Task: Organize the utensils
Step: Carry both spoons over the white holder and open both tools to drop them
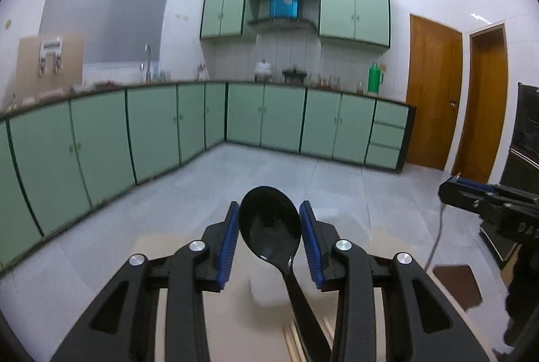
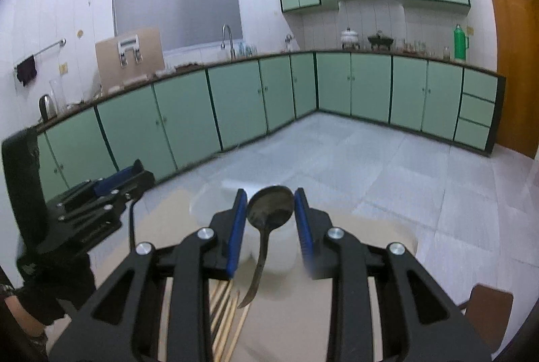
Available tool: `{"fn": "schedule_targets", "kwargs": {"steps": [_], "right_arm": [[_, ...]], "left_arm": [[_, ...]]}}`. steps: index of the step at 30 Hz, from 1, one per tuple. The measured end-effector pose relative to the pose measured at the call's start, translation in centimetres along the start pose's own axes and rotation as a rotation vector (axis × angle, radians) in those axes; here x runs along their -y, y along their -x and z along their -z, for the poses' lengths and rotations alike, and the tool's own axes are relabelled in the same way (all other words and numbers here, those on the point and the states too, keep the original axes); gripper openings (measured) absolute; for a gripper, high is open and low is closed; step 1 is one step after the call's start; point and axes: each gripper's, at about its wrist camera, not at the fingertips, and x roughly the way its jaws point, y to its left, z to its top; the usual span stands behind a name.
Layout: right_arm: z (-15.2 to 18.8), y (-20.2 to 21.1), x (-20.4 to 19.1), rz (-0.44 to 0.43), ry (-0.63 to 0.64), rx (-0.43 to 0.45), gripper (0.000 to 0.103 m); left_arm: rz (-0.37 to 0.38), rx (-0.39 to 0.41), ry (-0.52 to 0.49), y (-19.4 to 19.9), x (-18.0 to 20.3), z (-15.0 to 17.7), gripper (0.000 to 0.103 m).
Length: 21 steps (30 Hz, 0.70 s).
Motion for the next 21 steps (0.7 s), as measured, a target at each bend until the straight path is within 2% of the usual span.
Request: {"fn": "schedule_targets", "kwargs": {"steps": [3,10,15,21], "right_arm": [[-2.7,-0.6,0.5,0.012,0.021,0.036,0.027],[-6.3,-5.9,2.1,0.054,0.01,0.054,0.027],[-4.8,-10.9,2.3,0.098,0.029,-0.004,0.027],[-1.3,-14.6,2.1,0.077,0.008,-0.098,0.027]], "left_arm": [[-0.023,0.039,-0.009,-2.2,0.2,-1.9,0.036],[-0.077,0.081,-0.02,-8.0,0.4,-4.2,0.036],[-0.097,0.054,-0.039,-11.2,0.3,-2.8,0.036],[-0.076,-0.01,-0.044,-13.4,0.0,0.1,0.036]]}}
